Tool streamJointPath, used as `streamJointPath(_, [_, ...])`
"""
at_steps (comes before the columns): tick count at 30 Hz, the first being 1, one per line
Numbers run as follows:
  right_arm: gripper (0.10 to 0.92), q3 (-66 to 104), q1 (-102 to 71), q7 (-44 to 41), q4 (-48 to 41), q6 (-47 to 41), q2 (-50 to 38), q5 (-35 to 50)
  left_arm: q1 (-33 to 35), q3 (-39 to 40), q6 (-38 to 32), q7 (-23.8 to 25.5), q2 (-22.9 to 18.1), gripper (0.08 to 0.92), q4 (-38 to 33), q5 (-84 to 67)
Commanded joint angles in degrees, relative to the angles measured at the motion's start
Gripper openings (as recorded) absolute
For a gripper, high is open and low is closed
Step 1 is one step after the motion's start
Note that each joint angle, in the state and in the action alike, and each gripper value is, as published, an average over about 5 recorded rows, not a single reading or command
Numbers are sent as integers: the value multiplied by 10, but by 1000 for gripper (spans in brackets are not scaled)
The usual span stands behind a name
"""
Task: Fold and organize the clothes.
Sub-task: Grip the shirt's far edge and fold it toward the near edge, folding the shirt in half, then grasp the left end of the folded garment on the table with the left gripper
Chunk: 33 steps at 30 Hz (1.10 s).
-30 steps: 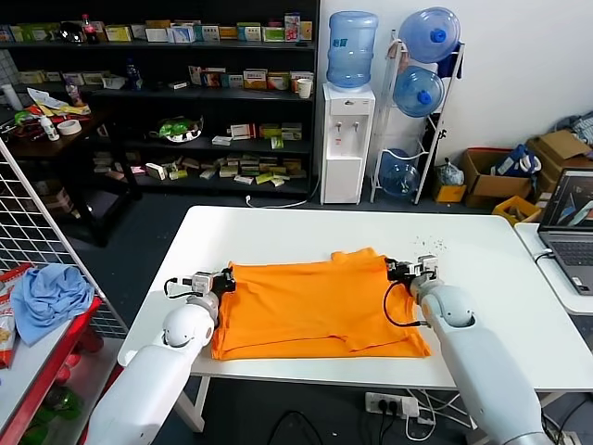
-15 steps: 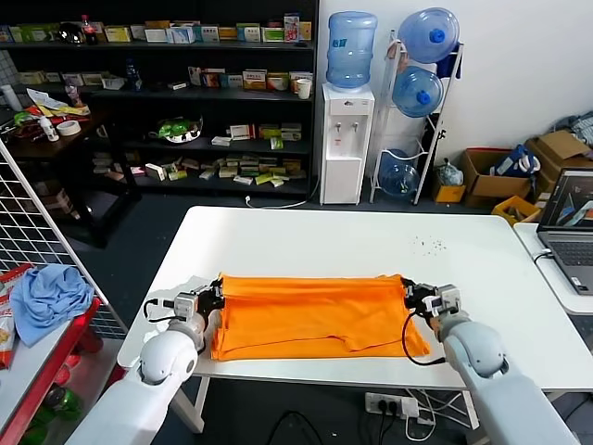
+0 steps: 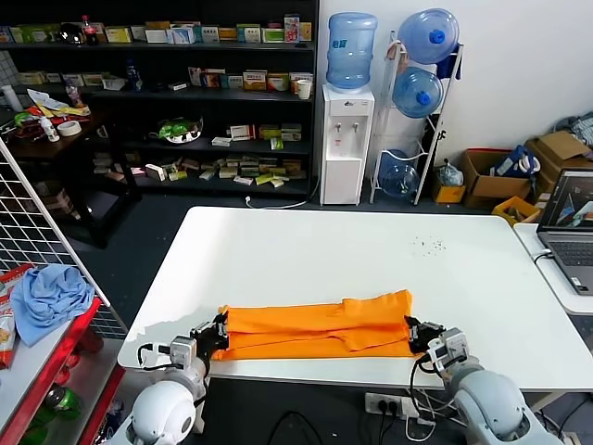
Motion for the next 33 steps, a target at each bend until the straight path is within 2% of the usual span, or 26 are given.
streamJointPath(1, [198,5,-44,8,37,-8,-7,-8,52,-9,-10,-1,-4,223,-38,12])
streamJointPath(19, [717,2,-47,11,47,-15,3,-3,26,-24,33,-12,-11,740,-8,-122])
streamJointPath(22, [789,3,-50,11,49,-14,4,-4,21,-22,36,-12,-14,802,-2,-124])
streamJointPath(26, [820,4,-54,11,55,-15,4,-4,20,-21,38,-13,-15,786,1,-124])
streamJointPath(33, [823,4,-57,11,59,-16,4,-4,22,-23,38,-10,-12,593,-1,-123])
